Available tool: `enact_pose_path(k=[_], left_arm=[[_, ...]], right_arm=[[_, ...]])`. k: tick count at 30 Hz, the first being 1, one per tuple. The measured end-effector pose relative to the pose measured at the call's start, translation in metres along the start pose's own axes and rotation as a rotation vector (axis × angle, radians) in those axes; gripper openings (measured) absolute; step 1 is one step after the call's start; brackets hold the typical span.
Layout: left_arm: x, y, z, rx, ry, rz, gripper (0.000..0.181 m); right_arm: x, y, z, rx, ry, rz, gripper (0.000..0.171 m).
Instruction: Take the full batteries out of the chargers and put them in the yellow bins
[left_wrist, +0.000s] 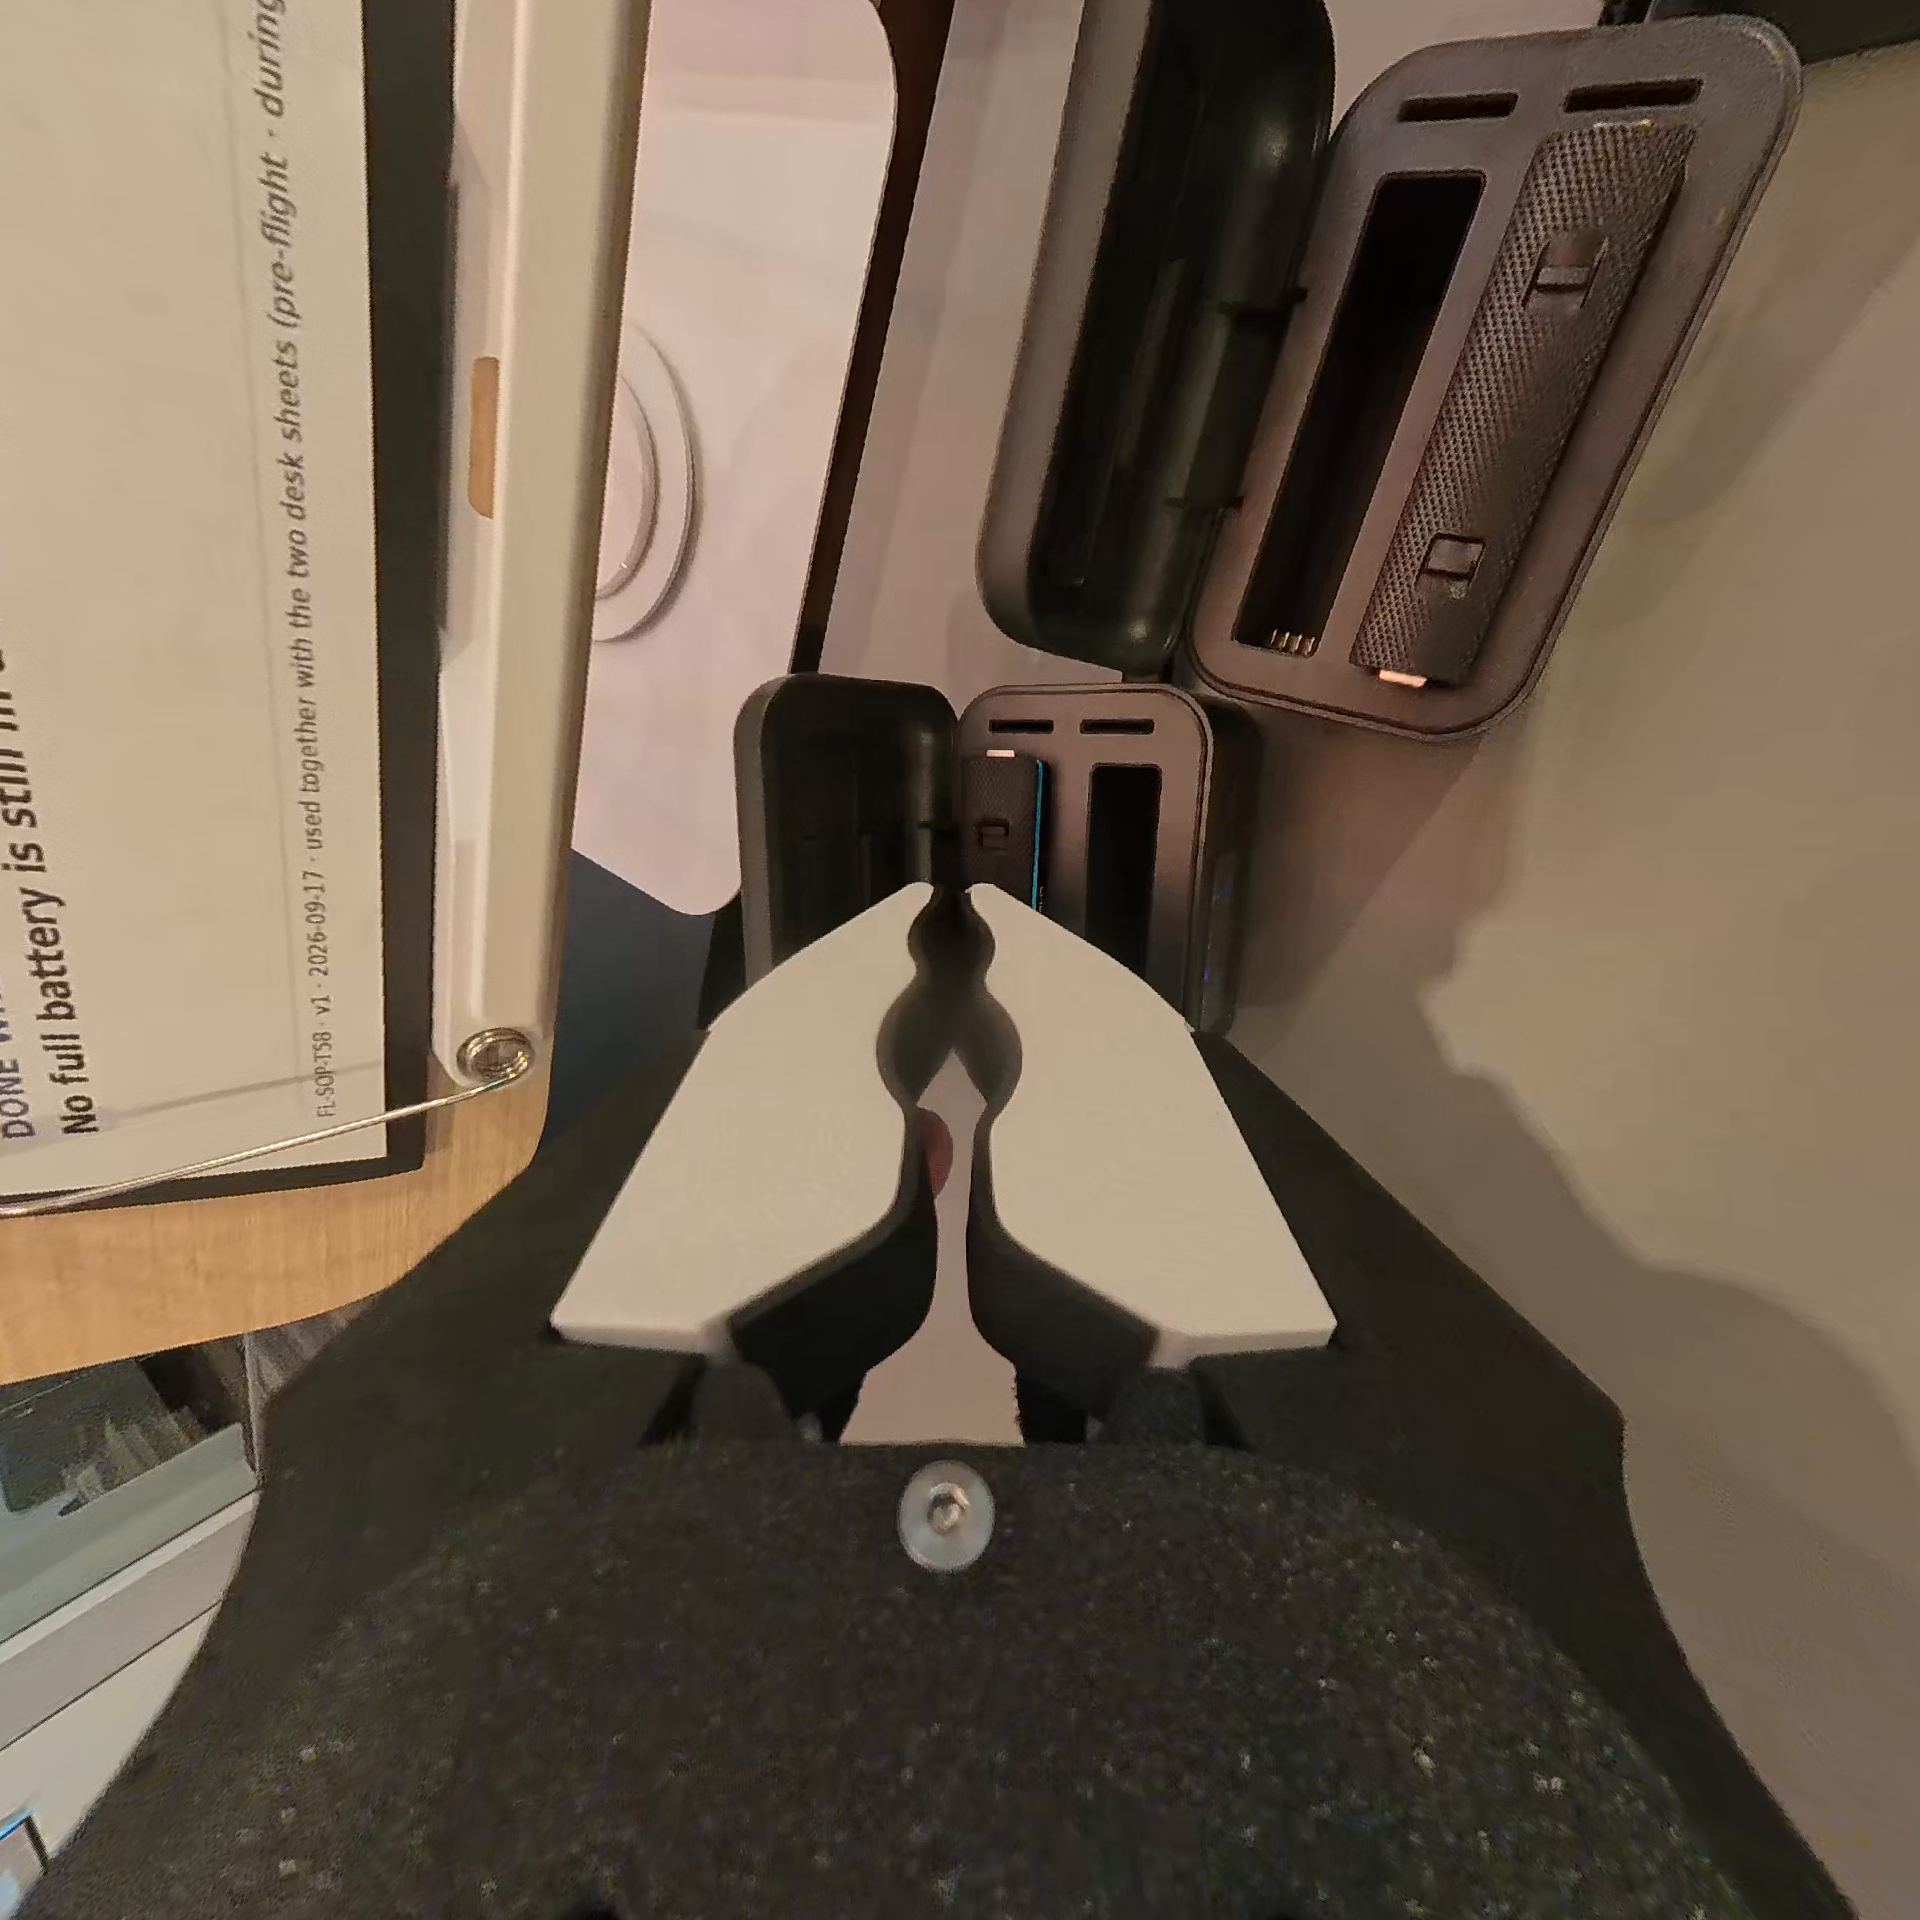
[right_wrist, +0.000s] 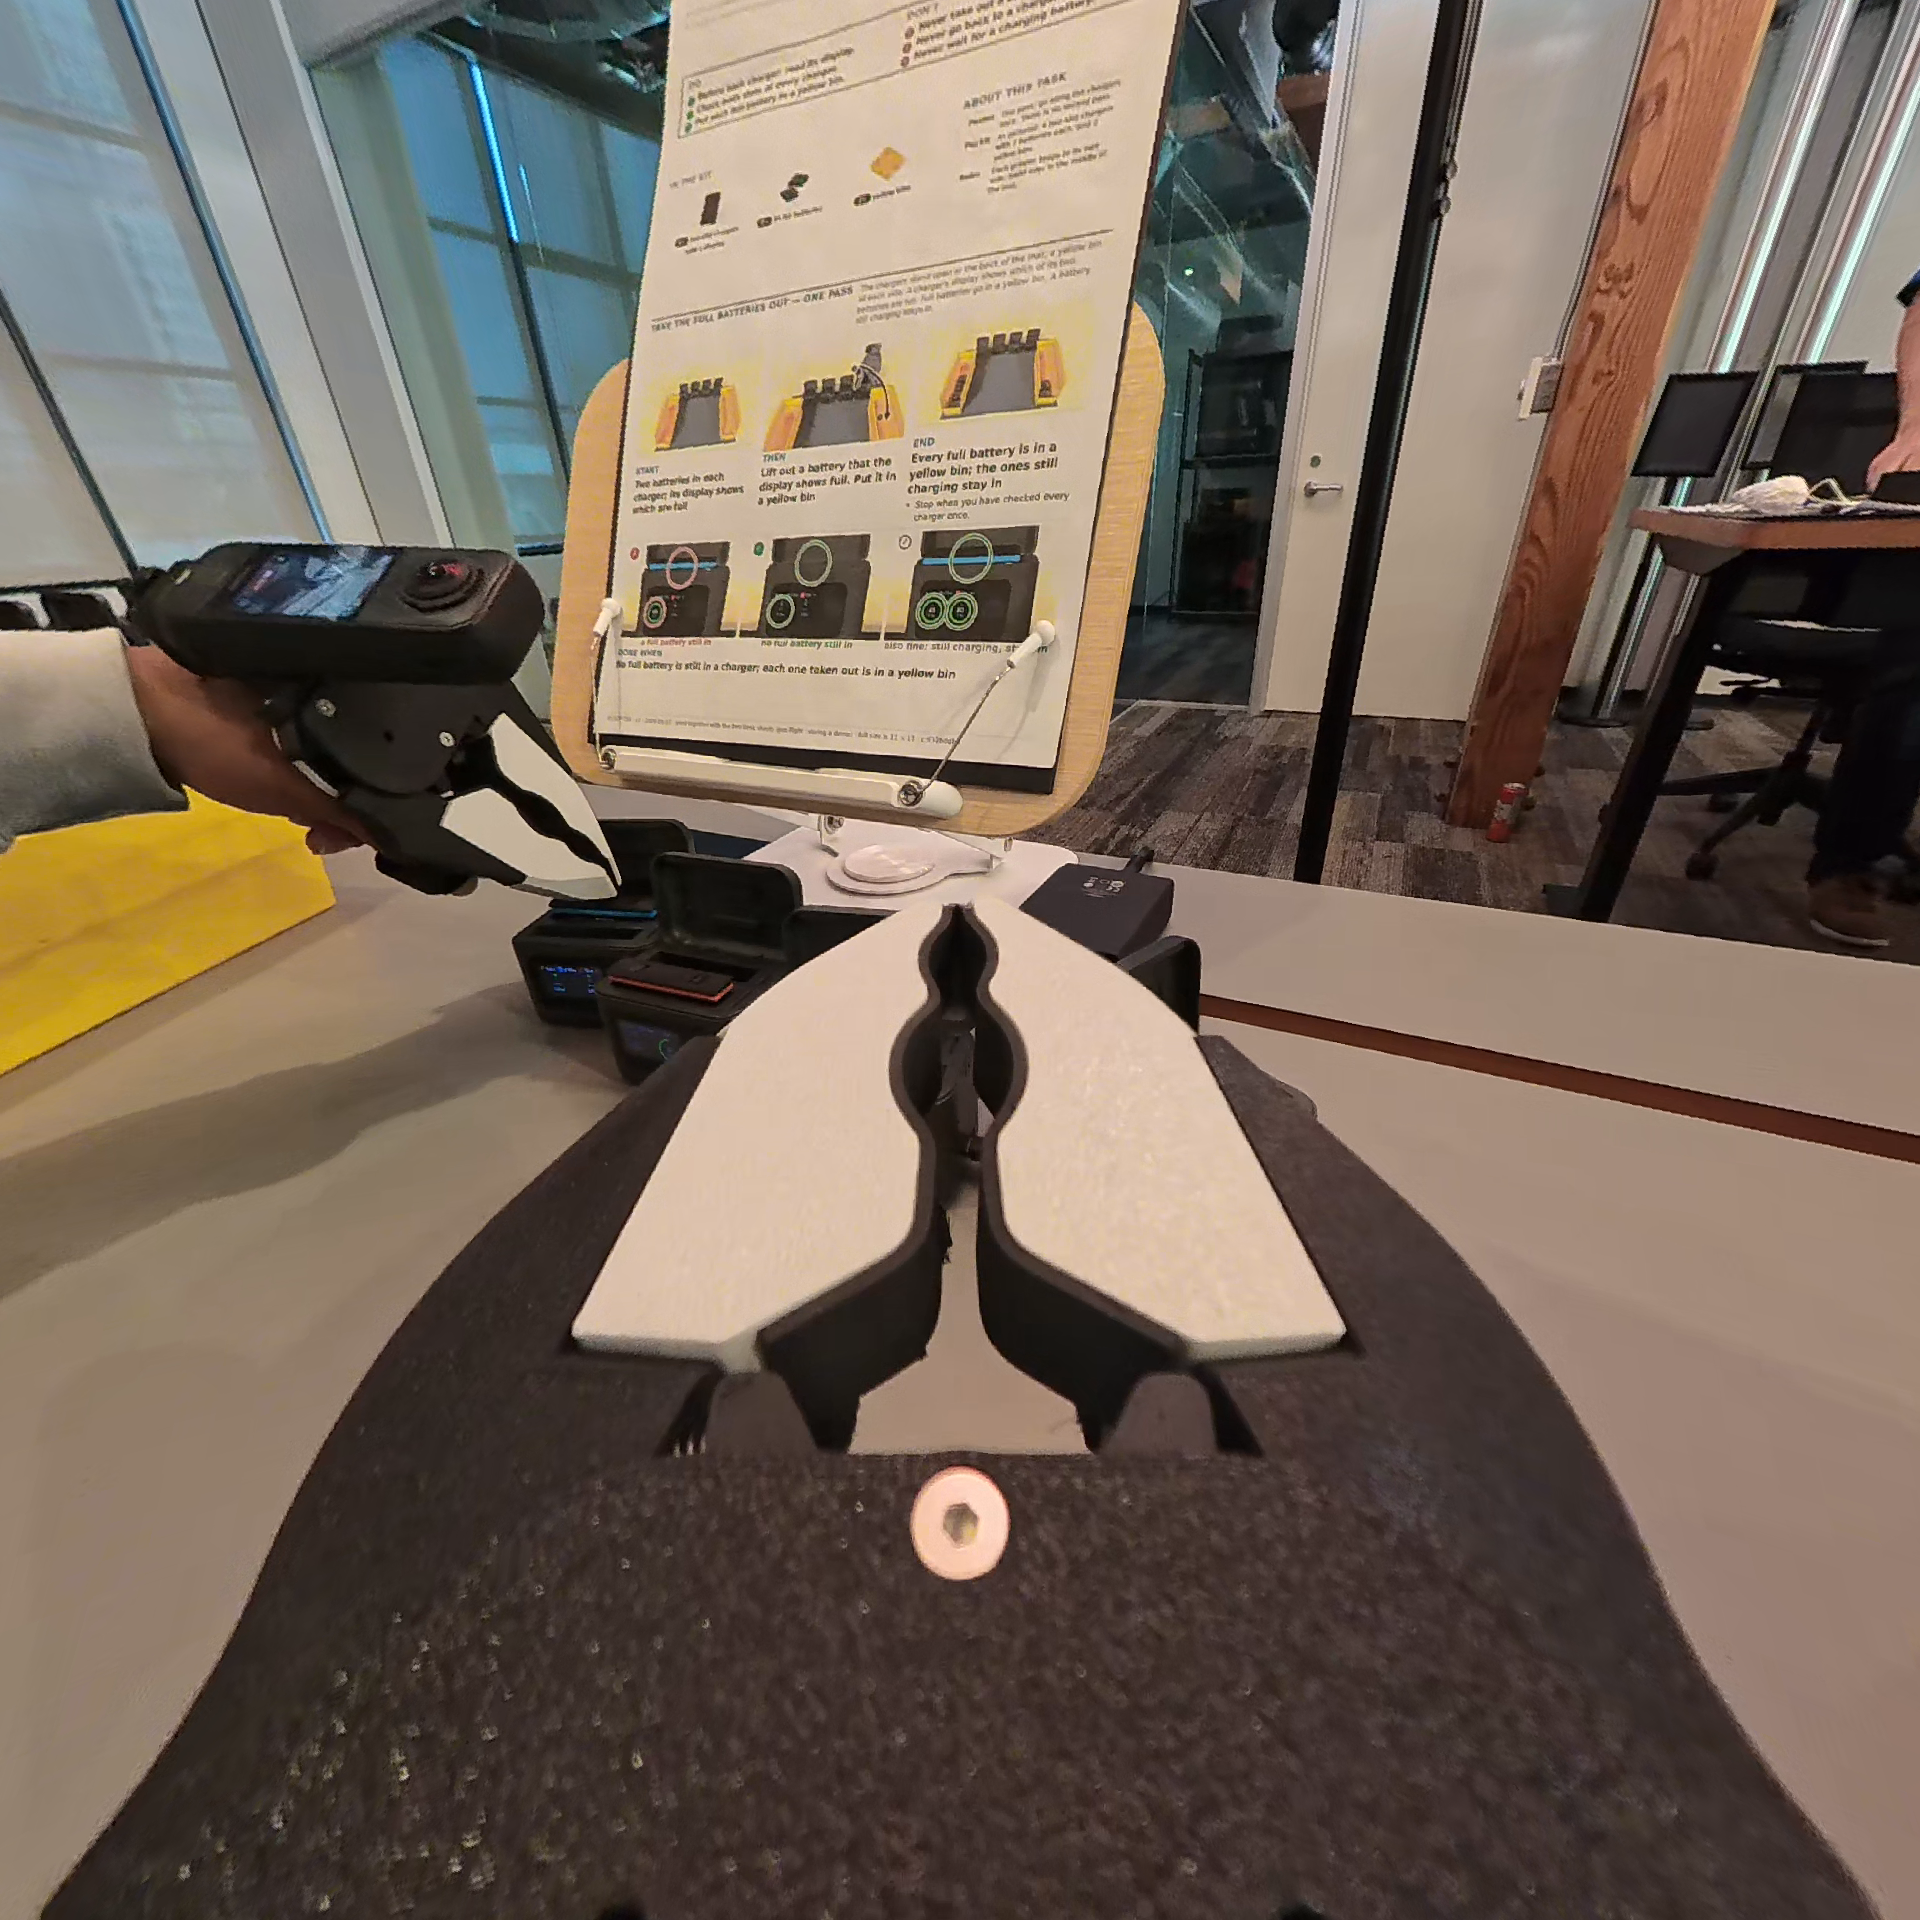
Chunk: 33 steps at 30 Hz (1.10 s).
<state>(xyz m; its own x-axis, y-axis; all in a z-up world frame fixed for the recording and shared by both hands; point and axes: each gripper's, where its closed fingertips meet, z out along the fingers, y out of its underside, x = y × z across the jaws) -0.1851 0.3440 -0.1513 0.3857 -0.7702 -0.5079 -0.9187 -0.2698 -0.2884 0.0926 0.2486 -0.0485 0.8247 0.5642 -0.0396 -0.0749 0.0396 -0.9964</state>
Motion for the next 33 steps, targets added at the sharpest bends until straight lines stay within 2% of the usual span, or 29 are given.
enact_pose_path(k=[9, 16, 28, 33], left_arm=[[0.0, 0.0, 0.0, 0.082, -0.03, -0.037, 0.001], [-0.004, 0.0, -0.006, 0.018, -0.042, 0.028, 0.0], [0.001, 0.009, -0.005, -0.031, 0.045, 0.016, 0.0], [0.003, 0.009, -0.005, -0.058, 0.065, 0.072, 0.0]], right_arm=[[0.005, 0.0, -0.001, -0.002, 0.027, 0.001, 0.0], [0.006, 0.003, -0.001, -0.018, 0.022, 0.009, 0.0], [0.004, 0.006, 0.001, -0.034, 0.009, 0.015, 0.0], [0.003, 0.007, 0.002, -0.039, 0.008, 0.005, 0.0]])
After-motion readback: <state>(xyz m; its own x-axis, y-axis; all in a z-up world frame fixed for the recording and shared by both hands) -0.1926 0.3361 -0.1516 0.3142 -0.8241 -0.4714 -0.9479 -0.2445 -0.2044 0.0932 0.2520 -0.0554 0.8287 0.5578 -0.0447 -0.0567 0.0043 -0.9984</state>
